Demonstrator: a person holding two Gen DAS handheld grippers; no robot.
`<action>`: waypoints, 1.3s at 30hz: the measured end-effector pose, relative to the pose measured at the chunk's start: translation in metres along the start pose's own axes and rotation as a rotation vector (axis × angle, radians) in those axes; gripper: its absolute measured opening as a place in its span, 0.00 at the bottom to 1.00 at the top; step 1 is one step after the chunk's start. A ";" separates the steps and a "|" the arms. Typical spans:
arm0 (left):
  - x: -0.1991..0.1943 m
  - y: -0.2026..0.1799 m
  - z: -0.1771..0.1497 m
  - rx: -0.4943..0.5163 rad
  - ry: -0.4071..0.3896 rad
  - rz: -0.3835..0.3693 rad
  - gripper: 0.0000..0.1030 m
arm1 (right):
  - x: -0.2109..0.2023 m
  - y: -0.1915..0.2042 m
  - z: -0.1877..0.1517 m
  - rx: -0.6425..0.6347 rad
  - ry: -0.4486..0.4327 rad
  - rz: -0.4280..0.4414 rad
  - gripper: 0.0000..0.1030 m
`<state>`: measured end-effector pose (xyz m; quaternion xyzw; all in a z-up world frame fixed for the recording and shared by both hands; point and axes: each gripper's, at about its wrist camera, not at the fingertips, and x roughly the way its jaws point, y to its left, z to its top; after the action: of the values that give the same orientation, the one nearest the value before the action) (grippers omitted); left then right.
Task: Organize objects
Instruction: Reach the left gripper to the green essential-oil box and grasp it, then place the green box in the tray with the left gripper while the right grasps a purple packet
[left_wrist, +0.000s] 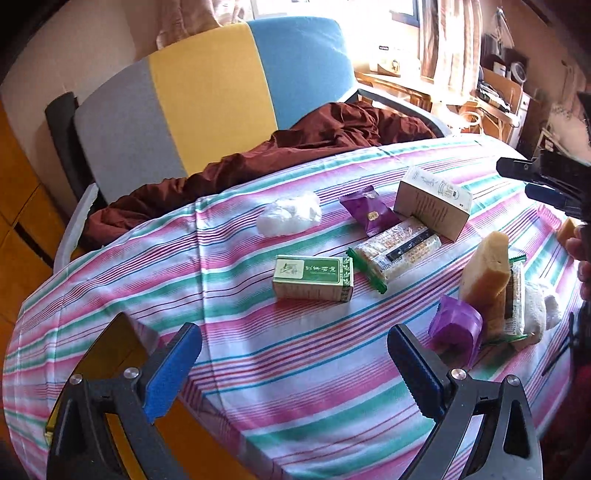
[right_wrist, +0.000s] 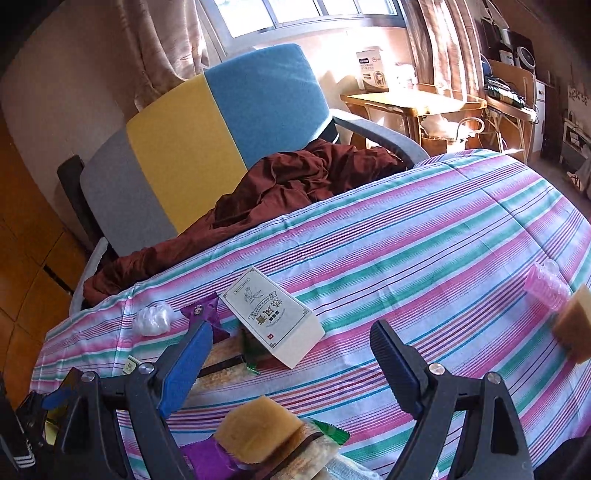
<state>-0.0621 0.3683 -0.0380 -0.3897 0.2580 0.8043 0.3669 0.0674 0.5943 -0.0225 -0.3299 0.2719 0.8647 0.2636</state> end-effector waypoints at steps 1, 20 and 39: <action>0.010 -0.002 0.005 0.008 0.016 0.005 0.98 | 0.001 0.001 0.000 -0.008 0.002 -0.002 0.86; 0.096 0.005 0.037 -0.042 0.145 -0.045 0.87 | 0.008 0.012 -0.002 -0.072 0.028 -0.011 0.86; -0.011 0.056 -0.014 -0.223 -0.029 -0.100 0.70 | 0.053 0.107 -0.021 -0.341 0.205 0.143 0.70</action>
<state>-0.0952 0.3207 -0.0299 -0.4287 0.1419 0.8142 0.3650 -0.0253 0.5189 -0.0419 -0.4359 0.1696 0.8766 0.1129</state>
